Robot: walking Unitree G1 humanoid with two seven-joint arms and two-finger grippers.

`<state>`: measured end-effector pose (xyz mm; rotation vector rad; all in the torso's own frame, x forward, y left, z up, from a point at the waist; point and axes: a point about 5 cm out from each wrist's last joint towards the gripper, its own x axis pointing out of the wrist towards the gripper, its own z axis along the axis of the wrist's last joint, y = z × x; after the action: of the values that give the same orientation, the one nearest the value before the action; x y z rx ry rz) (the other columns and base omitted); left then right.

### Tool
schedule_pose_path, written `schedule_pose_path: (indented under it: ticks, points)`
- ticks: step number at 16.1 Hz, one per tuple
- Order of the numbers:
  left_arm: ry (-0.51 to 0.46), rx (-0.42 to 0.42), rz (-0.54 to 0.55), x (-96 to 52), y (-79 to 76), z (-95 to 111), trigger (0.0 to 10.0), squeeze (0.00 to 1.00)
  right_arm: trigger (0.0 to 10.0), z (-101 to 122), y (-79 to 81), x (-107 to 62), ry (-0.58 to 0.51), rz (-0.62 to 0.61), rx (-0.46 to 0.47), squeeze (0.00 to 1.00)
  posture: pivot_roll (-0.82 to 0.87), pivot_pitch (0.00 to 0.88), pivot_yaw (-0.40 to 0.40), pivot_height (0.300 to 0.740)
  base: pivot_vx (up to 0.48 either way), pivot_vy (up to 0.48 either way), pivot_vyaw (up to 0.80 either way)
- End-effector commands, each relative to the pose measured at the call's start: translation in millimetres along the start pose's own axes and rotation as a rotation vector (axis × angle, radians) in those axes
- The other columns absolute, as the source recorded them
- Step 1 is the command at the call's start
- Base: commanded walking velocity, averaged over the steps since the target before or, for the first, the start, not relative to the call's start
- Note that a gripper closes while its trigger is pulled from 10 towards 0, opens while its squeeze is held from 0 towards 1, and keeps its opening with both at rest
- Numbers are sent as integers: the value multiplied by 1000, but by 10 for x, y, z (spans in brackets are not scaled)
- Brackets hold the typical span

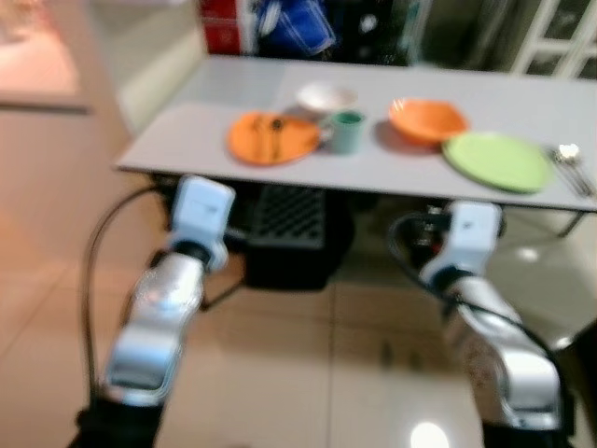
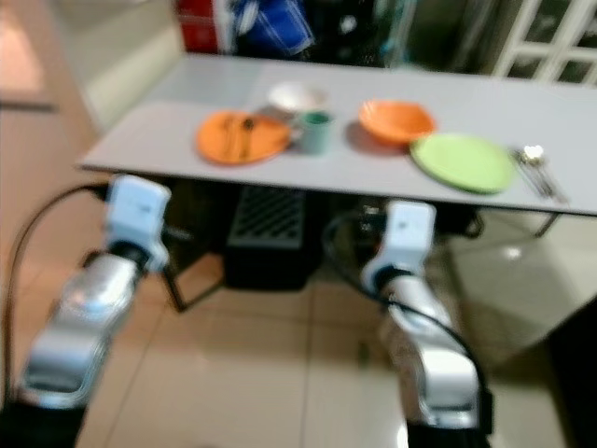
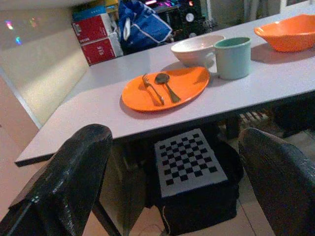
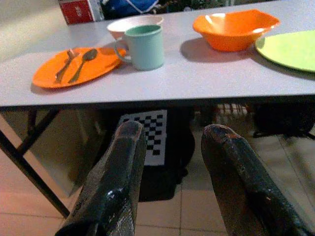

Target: Setting the table

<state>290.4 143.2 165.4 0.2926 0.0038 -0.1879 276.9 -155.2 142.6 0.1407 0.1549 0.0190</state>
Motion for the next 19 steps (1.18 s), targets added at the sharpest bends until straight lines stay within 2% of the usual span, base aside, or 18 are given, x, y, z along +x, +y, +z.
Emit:
schedule_pose_path:
  ticks: [1,11,19]
  points:
    - [0,17,18,1,61,7,10000,0,10000,7,32,8,6,12,11,0,-14,0,-9,740,0,360,-800]
    - [1,20,20,-1,65,7,10000,0,10000,9,35,15,10,14,15,0,-14,0,-11,740,0,365,-774]
    - [-2,32,27,-4,87,4,10000,0,10000,11,64,37,8,30,-1,0,-7,0,-16,740,0,363,0]
